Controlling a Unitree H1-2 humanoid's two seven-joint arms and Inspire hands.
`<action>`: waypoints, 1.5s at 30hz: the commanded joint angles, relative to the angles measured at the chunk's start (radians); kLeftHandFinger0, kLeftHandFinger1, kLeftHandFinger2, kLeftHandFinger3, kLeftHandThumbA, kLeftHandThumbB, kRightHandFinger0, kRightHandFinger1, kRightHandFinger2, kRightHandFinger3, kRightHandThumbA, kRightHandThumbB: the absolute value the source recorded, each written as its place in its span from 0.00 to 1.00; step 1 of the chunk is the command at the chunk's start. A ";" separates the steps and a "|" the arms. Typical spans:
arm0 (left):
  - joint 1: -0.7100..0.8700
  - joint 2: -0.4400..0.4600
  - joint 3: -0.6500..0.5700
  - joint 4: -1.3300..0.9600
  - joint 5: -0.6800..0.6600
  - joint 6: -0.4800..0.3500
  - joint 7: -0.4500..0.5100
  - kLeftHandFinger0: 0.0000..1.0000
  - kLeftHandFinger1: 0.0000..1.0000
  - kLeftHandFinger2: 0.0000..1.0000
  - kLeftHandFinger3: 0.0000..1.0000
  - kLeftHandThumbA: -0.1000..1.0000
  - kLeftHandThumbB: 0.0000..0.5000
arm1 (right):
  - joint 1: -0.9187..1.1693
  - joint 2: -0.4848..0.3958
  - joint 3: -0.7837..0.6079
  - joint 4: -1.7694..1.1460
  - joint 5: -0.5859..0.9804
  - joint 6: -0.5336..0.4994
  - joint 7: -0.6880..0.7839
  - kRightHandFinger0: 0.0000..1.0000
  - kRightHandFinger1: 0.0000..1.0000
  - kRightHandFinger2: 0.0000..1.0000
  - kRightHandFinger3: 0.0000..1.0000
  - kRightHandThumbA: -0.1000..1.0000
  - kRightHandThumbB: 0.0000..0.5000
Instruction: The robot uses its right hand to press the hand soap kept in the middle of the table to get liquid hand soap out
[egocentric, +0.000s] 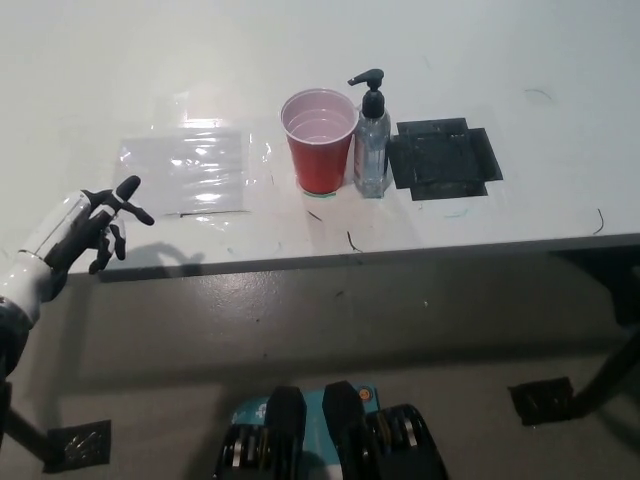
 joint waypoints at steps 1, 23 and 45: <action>-0.014 0.017 0.015 -0.031 -0.004 0.017 -0.011 0.07 0.08 0.16 0.45 0.90 0.00 | -0.009 -0.029 0.003 -0.050 0.023 0.032 0.021 0.67 0.73 0.81 0.94 1.00 0.78; -0.009 0.026 0.004 -0.040 0.006 0.030 -0.024 0.08 0.08 0.16 0.43 0.91 0.04 | -0.640 -0.328 0.235 -0.039 -0.083 0.172 0.114 0.72 0.77 0.83 0.98 1.00 0.75; -0.018 0.025 0.000 -0.031 0.015 0.032 -0.037 0.08 0.07 0.16 0.45 0.89 0.01 | -0.970 -0.104 0.596 0.310 -0.262 0.105 0.237 1.00 1.00 1.00 1.00 1.00 0.74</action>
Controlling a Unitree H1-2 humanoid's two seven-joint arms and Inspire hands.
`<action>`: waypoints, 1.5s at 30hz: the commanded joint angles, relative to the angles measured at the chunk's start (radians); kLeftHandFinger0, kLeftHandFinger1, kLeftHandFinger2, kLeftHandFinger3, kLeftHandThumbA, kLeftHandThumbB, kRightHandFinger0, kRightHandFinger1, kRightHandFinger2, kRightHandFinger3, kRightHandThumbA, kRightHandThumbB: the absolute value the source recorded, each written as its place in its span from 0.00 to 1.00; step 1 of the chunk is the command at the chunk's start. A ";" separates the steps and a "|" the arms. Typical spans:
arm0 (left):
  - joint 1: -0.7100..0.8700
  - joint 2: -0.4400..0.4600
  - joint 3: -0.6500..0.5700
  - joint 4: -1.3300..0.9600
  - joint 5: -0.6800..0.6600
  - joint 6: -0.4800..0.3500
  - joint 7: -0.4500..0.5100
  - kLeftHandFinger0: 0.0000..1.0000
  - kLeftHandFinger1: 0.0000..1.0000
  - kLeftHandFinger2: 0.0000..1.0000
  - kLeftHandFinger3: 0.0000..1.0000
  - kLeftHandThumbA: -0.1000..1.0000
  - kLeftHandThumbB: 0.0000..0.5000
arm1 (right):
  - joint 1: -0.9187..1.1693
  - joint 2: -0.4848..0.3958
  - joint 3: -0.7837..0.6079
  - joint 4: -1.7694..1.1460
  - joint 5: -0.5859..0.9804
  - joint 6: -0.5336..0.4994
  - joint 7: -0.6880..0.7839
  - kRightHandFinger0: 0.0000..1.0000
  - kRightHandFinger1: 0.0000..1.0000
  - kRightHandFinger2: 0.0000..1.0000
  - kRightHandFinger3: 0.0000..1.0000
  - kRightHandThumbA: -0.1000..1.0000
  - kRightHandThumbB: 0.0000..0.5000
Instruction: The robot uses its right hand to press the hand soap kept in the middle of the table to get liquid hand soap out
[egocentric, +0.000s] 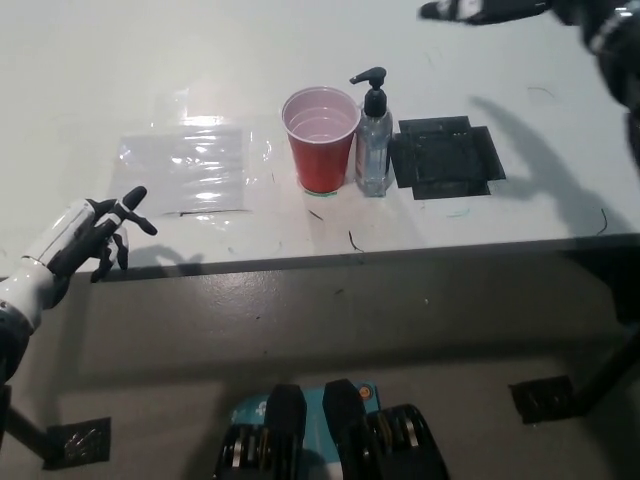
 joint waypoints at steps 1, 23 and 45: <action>-0.026 0.022 0.003 -0.021 0.004 0.000 -0.016 0.09 0.07 0.16 0.45 0.90 0.01 | -0.084 0.018 0.024 0.032 -0.065 -0.047 0.042 1.00 1.00 1.00 1.00 1.00 0.74; -0.046 0.026 -0.018 -0.009 0.028 -0.004 -0.028 0.04 0.05 0.15 0.45 0.97 0.04 | -0.078 0.057 0.260 0.157 -0.292 -0.222 0.150 1.00 1.00 1.00 1.00 1.00 0.92; -0.049 0.031 -0.053 -0.014 0.037 -0.003 -0.063 0.06 0.04 0.16 0.42 1.00 0.11 | -0.072 0.059 0.342 0.359 -0.508 -0.521 0.114 1.00 1.00 1.00 1.00 1.00 0.99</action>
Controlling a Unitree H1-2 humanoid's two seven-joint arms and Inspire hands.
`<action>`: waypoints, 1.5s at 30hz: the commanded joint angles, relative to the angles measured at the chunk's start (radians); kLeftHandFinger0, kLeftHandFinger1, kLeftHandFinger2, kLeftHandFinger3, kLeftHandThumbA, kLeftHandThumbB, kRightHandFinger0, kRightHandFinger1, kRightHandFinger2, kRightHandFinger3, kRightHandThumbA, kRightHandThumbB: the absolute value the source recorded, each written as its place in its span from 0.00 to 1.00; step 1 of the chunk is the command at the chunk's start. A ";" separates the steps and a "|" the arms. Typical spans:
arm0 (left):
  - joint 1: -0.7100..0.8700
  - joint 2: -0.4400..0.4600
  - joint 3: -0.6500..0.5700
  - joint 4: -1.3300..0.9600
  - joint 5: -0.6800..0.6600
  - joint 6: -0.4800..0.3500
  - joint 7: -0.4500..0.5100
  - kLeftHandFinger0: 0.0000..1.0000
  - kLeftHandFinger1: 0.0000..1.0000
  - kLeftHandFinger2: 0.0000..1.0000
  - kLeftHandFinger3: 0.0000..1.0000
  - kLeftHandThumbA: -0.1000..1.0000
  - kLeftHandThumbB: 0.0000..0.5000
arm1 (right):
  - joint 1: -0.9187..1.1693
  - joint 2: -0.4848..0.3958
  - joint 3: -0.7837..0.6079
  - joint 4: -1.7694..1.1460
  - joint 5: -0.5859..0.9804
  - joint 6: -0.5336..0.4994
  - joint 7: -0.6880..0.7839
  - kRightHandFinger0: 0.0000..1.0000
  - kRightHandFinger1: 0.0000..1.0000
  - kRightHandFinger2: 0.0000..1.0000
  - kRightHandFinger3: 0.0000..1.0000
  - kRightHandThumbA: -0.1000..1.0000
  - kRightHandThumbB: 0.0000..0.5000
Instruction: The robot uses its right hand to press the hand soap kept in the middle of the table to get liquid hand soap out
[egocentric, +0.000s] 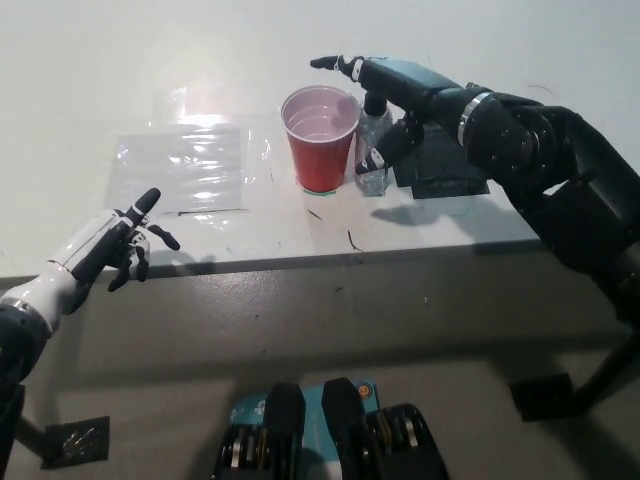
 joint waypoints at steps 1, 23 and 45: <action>-0.035 0.028 0.002 -0.027 0.016 -0.009 -0.012 0.06 0.05 0.16 0.42 1.00 0.12 | -0.064 -0.004 0.027 0.050 -0.114 -0.146 -0.048 1.00 1.00 1.00 1.00 1.00 0.99; -0.060 0.032 -0.001 -0.046 0.019 0.008 -0.023 0.07 0.03 0.15 0.42 1.00 0.14 | 0.019 0.068 0.023 0.146 -0.205 -0.225 -0.097 1.00 1.00 1.00 1.00 1.00 0.99; -0.080 0.027 0.013 -0.053 0.018 0.012 -0.018 0.09 0.06 0.19 0.42 0.96 0.11 | 0.070 -0.032 0.052 0.006 -0.354 -0.098 -0.003 1.00 1.00 1.00 1.00 1.00 1.00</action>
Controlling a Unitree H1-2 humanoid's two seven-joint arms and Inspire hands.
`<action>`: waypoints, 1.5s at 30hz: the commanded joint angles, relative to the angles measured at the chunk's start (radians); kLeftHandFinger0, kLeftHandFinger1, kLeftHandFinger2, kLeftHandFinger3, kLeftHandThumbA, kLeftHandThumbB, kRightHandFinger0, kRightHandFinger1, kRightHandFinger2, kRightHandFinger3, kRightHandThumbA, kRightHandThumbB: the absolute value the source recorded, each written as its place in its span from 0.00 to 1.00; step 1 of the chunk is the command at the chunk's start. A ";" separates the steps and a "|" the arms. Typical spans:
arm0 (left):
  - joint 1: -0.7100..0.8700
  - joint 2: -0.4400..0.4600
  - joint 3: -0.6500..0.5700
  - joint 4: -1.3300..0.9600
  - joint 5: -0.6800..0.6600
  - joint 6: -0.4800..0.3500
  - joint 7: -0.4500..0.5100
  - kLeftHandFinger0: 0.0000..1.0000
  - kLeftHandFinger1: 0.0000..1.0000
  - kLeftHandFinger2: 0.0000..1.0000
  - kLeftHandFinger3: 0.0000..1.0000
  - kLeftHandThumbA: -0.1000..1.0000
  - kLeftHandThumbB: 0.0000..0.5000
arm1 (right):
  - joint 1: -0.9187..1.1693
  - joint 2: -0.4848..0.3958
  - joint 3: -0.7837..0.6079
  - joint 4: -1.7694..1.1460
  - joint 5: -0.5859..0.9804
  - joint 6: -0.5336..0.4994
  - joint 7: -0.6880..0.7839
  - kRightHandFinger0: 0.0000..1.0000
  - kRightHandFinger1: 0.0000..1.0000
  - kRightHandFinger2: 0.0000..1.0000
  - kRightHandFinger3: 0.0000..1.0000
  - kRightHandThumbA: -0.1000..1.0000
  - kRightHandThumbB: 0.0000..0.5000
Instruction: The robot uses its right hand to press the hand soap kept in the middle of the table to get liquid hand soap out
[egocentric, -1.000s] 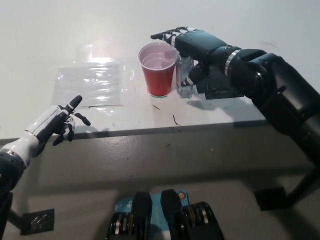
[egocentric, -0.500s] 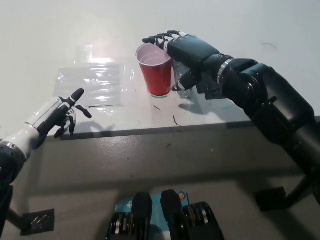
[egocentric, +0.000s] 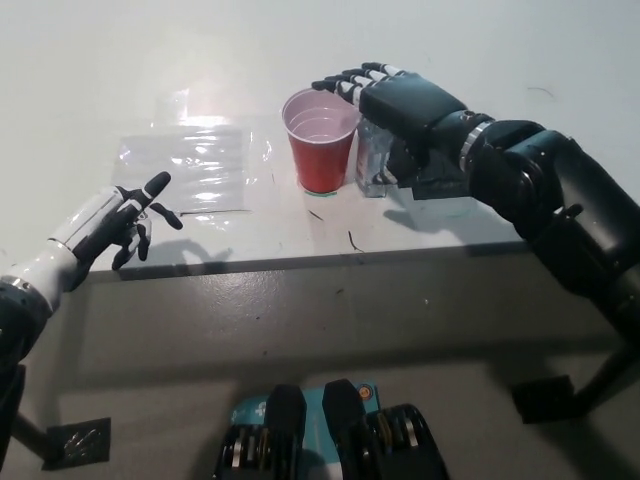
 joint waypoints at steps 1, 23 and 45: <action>-0.034 0.024 0.016 -0.036 -0.008 0.004 -0.014 0.09 0.06 0.19 0.42 0.96 0.11 | 0.007 -0.024 0.037 0.011 -0.078 0.035 0.065 1.00 1.00 1.00 1.00 1.00 1.00; -0.055 0.034 0.013 -0.032 0.002 0.002 -0.015 0.06 0.03 0.14 0.39 0.98 0.15 | 0.081 0.091 -0.037 0.163 -0.068 0.006 -0.132 1.00 1.00 1.00 1.00 1.00 1.00; -0.094 0.043 0.021 -0.019 0.001 -0.033 -0.015 0.04 0.02 0.14 0.39 0.97 0.11 | 0.103 0.035 -0.005 0.151 -0.139 0.102 -0.045 1.00 1.00 1.00 1.00 1.00 1.00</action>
